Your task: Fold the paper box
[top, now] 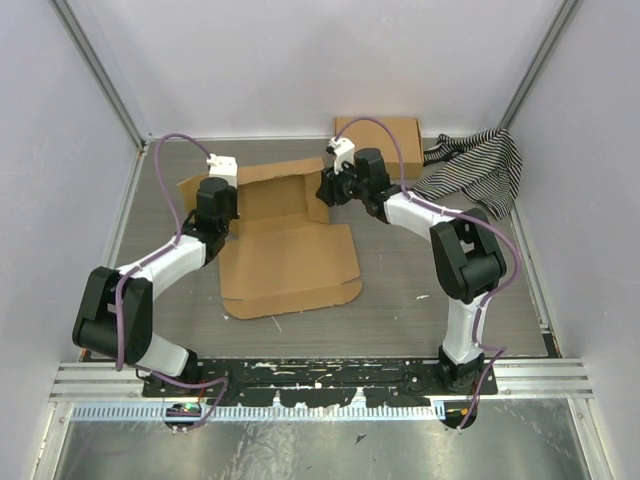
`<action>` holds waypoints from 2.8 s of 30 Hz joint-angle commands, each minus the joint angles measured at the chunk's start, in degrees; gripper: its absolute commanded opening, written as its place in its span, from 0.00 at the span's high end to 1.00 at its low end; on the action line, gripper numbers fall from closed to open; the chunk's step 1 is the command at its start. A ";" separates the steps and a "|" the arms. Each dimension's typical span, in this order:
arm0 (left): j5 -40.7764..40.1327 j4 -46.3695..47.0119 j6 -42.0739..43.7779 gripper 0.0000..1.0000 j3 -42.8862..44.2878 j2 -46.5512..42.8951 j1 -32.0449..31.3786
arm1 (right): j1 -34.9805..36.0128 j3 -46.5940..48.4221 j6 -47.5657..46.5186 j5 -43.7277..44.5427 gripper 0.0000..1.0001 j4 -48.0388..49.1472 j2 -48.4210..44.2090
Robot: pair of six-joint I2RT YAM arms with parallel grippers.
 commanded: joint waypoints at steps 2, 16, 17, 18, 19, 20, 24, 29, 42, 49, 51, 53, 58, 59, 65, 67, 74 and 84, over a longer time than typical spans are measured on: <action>-0.46 -3.30 0.35 1.00 1.09 -1.43 -0.61 | 2.46 -0.20 1.64 7.00 0.63 5.68 -0.33; -7.30 -16.08 -4.39 1.00 7.55 -1.76 -0.60 | 8.79 1.30 10.17 38.83 0.99 -2.57 0.90; -8.82 -18.38 -5.35 1.00 8.52 -1.83 -0.59 | 9.65 1.98 10.80 42.70 0.99 -4.42 1.32; -10.26 -21.05 -6.13 1.00 9.66 -1.90 -0.65 | 10.53 2.21 11.58 46.82 0.99 -5.92 1.64; -11.90 -23.81 -7.10 1.00 10.82 -2.01 -0.60 | 11.22 2.26 12.66 50.37 0.99 -7.08 1.83; -13.59 -26.50 -8.23 1.00 12.10 -2.26 -0.60 | 11.75 2.45 13.93 53.24 0.99 -8.49 2.07; -17.03 -36.42 -11.60 0.72 16.63 -3.81 -0.59 | 11.79 1.10 16.46 57.43 0.99 -10.53 1.06; -16.56 -38.98 -14.09 0.36 18.38 -7.37 0.94 | 10.49 -1.31 13.46 49.93 0.99 -8.30 -2.36; 7.68 -33.79 -17.70 0.31 21.70 0.40 21.66 | -2.17 -6.87 0.08 18.32 0.98 -12.09 -10.89; 25.95 -15.99 -19.36 0.40 8.55 -0.21 22.88 | -5.49 -5.25 -0.50 13.85 0.98 -14.50 -10.52; 32.04 -10.03 -21.23 0.42 4.48 -1.07 22.81 | -5.56 -4.61 0.02 12.87 0.98 -14.75 -10.00; 35.72 -5.78 -22.07 0.43 1.27 -2.04 22.08 | -5.57 -3.98 0.44 11.98 0.98 -15.01 -9.23; 40.10 -1.64 -22.97 0.45 -1.04 -1.80 19.63 | -5.55 -2.66 1.39 10.62 0.97 -15.00 -8.06; 40.97 -1.51 -23.16 0.45 -1.02 -1.62 19.29 | -5.56 -2.42 1.44 10.38 0.97 -14.97 -7.84; 43.83 -2.17 -23.84 0.47 -2.52 -4.00 17.64 | -5.55 -0.68 2.38 10.40 0.97 -15.65 -6.52; 43.55 -4.09 -23.60 0.48 -3.55 -6.46 16.72 | -5.55 0.16 3.00 10.89 0.97 -15.93 -5.91; 42.65 -7.66 -24.36 0.48 -6.11 -11.71 12.48 | -5.55 2.38 5.26 10.35 0.96 -16.13 -3.70; 40.63 -8.37 -25.72 0.54 -2.98 -7.76 8.91 | -5.59 0.57 5.93 9.03 0.96 -15.33 -4.49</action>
